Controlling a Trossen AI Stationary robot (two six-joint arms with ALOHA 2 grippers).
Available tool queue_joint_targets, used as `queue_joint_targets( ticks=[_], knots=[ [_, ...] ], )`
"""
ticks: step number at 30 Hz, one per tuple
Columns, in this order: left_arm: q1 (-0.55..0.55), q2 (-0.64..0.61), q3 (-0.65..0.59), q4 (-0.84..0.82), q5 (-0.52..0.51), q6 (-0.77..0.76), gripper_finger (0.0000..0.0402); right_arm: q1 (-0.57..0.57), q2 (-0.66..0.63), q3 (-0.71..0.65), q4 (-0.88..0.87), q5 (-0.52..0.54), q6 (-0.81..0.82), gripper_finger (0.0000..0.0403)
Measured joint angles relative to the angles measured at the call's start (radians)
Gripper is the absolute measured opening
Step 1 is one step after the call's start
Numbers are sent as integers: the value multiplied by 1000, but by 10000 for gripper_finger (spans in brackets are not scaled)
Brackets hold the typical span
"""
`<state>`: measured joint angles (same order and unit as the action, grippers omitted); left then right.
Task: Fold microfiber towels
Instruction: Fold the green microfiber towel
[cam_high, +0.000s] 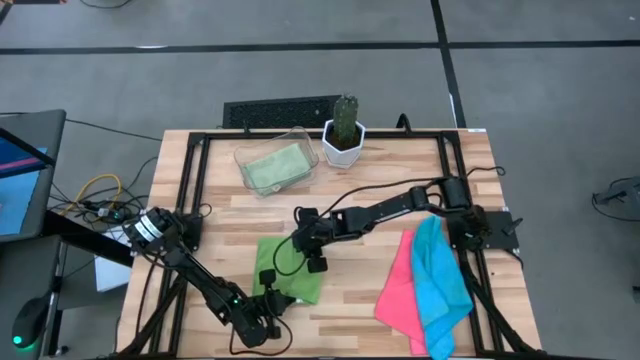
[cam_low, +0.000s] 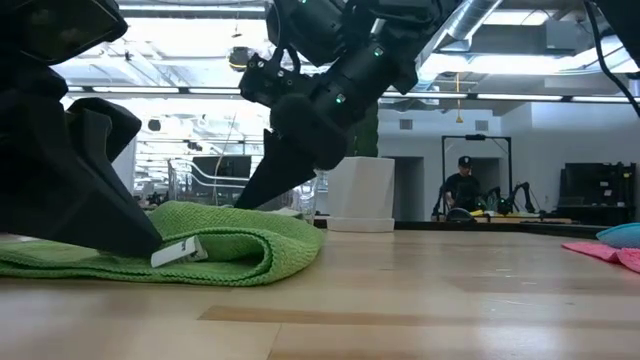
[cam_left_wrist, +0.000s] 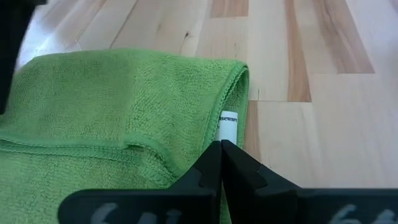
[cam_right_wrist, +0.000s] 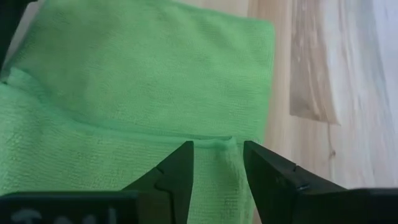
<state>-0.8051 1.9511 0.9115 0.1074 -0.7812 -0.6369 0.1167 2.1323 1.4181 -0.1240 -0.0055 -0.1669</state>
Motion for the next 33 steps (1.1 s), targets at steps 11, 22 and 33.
queue_joint_targets(
  ticks=[11, 22, 33],
  knots=[
    [0, 0, 0, -5, 17, -6, 0, -6, 56, -2, 10, -21, 8, 157],
    [0, 0, 0, -10, 17, -7, 0, -6, 36, 0, 0, -19, 1, 27],
    [0, 0, 0, -12, 17, -7, 0, -6, 16, 0, -1, 32, 6, 31]
  ],
)
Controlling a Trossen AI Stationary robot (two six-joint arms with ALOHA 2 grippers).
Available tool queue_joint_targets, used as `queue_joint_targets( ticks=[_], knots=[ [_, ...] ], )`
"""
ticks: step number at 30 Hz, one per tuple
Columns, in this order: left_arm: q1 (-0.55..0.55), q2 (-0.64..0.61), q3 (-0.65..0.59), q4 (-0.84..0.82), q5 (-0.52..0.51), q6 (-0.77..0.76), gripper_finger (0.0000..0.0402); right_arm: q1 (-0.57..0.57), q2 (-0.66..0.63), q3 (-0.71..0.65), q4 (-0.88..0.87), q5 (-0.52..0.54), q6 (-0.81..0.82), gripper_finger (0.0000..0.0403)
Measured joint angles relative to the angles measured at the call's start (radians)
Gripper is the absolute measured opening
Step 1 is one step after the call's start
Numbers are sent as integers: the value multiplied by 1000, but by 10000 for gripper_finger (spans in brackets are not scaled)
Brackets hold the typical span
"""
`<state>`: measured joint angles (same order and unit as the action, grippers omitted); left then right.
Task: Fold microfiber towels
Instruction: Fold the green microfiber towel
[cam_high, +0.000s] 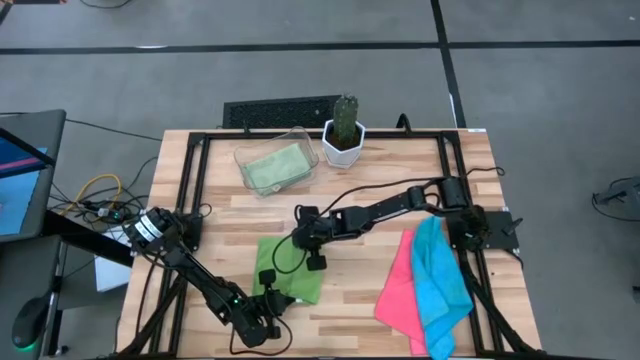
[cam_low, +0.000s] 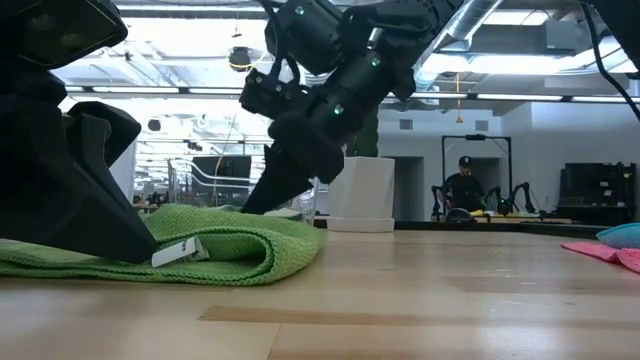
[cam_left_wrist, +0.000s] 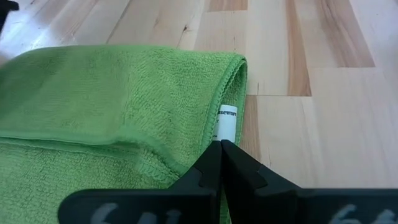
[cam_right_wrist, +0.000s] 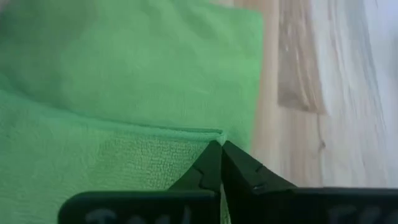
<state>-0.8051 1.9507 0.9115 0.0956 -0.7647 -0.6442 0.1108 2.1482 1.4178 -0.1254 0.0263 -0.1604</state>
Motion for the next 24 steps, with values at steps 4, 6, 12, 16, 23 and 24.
queue_joint_targets(
  ticks=[4, 6, 12, 16, 23, 24],
  knots=[
    [0, 0, 0, 0, 0, 0, 0, 0, 0, 0, 7, 9, 3, 25],
    [0, 0, 0, 0, 0, 0, 0, -1, 0, 0, 5, 27, 3, 19],
    [0, 0, 0, 0, 0, 0, 0, -4, -8, 0, 3, 29, 7, 26],
    [0, 0, 0, 0, 0, 0, 0, -4, -9, 0, 3, 28, 13, 46],
    [0, 0, 0, 0, 10, 5, 0, -4, -9, 0, 7, -28, 13, 57],
    [0, 0, 0, 0, 14, 7, 0, -4, -9, 0, 7, -32, 15, 62]
  ],
)
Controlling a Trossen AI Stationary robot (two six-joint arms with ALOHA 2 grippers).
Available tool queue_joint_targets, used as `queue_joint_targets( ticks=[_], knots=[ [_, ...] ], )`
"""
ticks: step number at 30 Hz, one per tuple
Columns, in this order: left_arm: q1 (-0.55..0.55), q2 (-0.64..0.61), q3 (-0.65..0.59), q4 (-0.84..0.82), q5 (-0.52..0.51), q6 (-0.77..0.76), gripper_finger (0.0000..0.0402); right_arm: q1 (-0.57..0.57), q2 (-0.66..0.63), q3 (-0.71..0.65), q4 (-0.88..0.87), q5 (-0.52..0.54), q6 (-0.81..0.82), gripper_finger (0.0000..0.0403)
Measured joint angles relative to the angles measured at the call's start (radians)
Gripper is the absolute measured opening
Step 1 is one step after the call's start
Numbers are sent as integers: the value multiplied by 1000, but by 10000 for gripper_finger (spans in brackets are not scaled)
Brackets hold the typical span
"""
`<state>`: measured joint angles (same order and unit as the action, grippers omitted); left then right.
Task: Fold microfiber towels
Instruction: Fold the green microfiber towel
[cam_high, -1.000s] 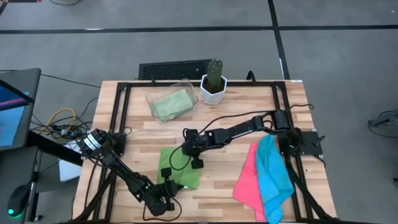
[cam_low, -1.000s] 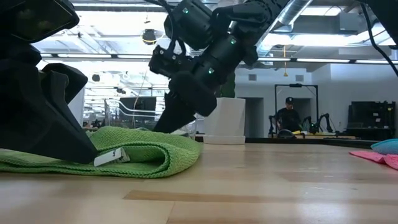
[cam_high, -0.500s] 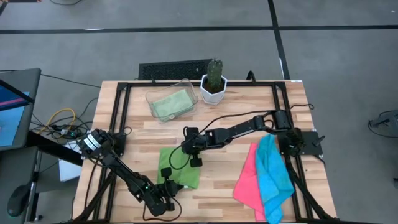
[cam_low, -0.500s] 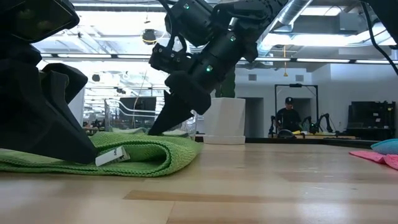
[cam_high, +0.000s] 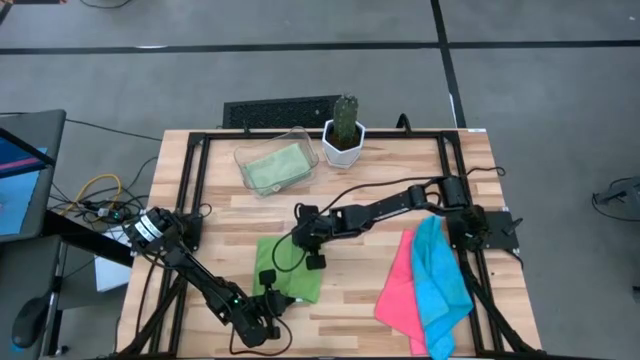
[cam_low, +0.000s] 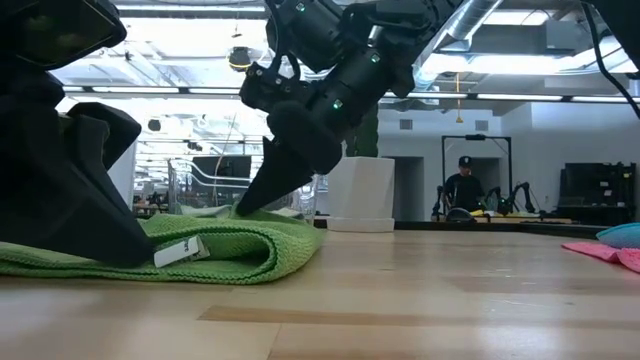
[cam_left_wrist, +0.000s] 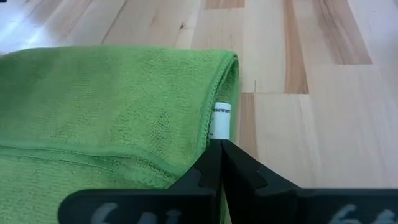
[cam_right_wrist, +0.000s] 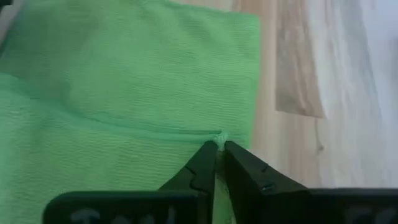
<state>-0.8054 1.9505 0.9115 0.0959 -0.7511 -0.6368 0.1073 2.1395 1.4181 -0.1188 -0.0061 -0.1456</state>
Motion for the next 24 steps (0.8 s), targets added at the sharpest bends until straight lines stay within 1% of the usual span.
queue_joint_targets(
  ticks=[3, 5, 7, 9, 12, 14, 15, 16, 17, 19, 21, 24],
  knots=[
    [0, -20, 0, -10, 14, 1, 0, 4, -5, 0, -2, 15, 14, 87],
    [-1, -47, 0, -29, 24, 4, 0, 3, -20, 0, -1, 45, 33, 109],
    [-6, -77, 0, -48, 25, 5, 0, -1, -47, 0, -8, 82, 40, 129],
    [-13, -109, 0, -65, 19, 11, 0, -5, -77, 0, -8, 85, 51, 146],
    [-22, -146, 0, -103, -54, 37, 0, 3, -145, 0, -24, 87, 75, 159],
    [-27, -160, 0, -115, -158, 96, 0, 26, -203, -15, -27, 86, 102, 161],
    [-25, -163, 0, -112, -213, 131, 0, 45, -233, -46, 4, 85, 123, 159],
    [-20, -165, 0, -112, -261, 169, 0, 67, -261, -89, 66, 86, 149, 157],
    [-8, -166, -5, -111, -284, 203, 0, 92, -283, -145, 148, 87, 177, 154],
    [31, -167, -29, -97, -265, 241, 0, 154, -302, -275, 360, 107, 238, 146],
    [79, -167, -62, -56, -205, 278, 0, 222, -292, -401, 584, 210, 297, 136],
    [143, -167, -136, 95, -122, 375, 0, 306, -193, -500, 935, 375, 330, 119]
  ],
)
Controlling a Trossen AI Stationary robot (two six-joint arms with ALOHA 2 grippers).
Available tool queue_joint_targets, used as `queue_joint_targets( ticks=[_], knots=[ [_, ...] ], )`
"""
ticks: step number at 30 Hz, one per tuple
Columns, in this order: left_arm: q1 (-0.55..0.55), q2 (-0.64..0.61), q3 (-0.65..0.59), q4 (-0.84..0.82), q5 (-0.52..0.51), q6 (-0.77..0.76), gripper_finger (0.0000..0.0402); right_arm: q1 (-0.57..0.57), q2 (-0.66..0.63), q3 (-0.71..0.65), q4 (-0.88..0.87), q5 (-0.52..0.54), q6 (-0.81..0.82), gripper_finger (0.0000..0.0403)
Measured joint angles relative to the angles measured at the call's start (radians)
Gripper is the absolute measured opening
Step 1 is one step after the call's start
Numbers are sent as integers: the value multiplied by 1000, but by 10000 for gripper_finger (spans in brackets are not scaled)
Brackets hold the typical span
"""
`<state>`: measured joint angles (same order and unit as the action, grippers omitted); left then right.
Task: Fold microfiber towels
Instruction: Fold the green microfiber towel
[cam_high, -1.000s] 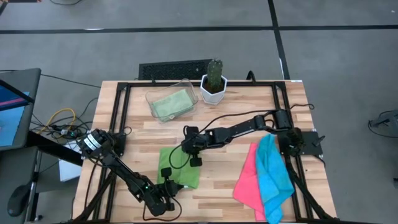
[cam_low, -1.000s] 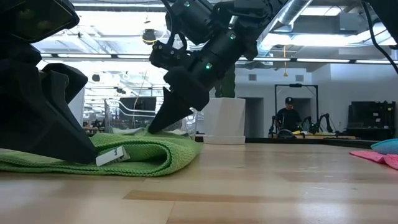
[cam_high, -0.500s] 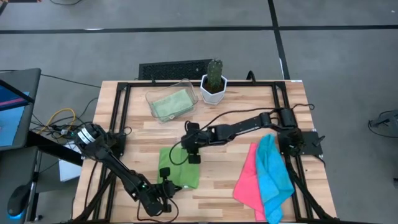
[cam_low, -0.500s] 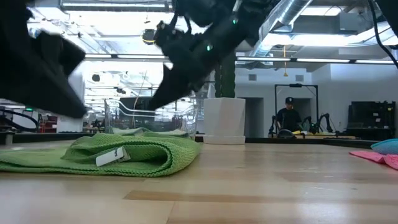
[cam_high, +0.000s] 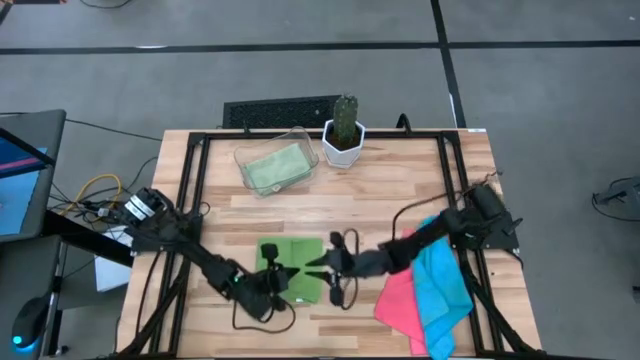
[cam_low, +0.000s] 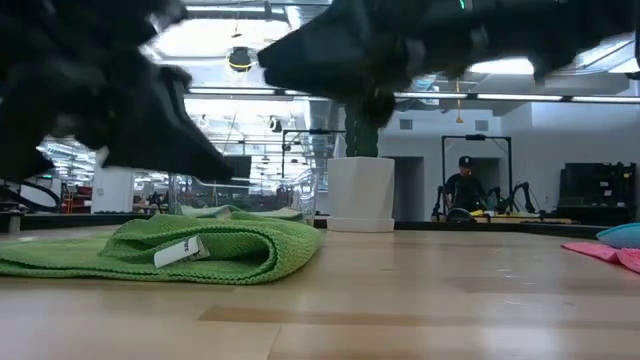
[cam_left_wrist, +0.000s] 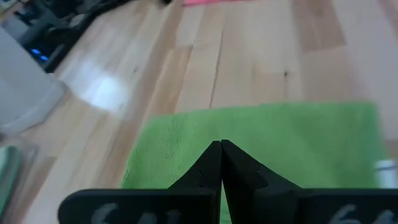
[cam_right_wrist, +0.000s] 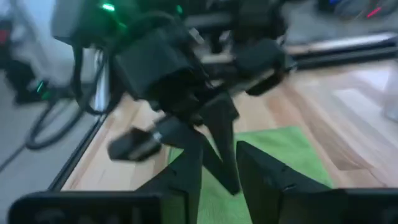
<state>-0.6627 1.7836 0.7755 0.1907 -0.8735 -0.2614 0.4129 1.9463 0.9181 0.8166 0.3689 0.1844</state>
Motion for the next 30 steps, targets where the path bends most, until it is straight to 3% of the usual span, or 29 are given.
queue_joint_targets(
  ticks=[3, 9, 15, 22, 30],
  knots=[
    [56, -5, -69, 71, 47, 49, 0, 34, 135, 27, 175, 47, 14, 101],
    [127, -6, -125, 119, 192, 32, 0, 41, 314, 198, 54, 0, 59, 71],
    [148, -6, -125, 100, 213, 33, 0, 37, 362, 262, -100, -24, 104, 58],
    [172, -5, -125, 52, 239, 4, 0, 59, 370, 270, -144, -67, 155, 51],
    [177, -5, -123, 22, 218, -28, 0, 65, 356, 267, -140, -86, 79, 50]
  ],
)
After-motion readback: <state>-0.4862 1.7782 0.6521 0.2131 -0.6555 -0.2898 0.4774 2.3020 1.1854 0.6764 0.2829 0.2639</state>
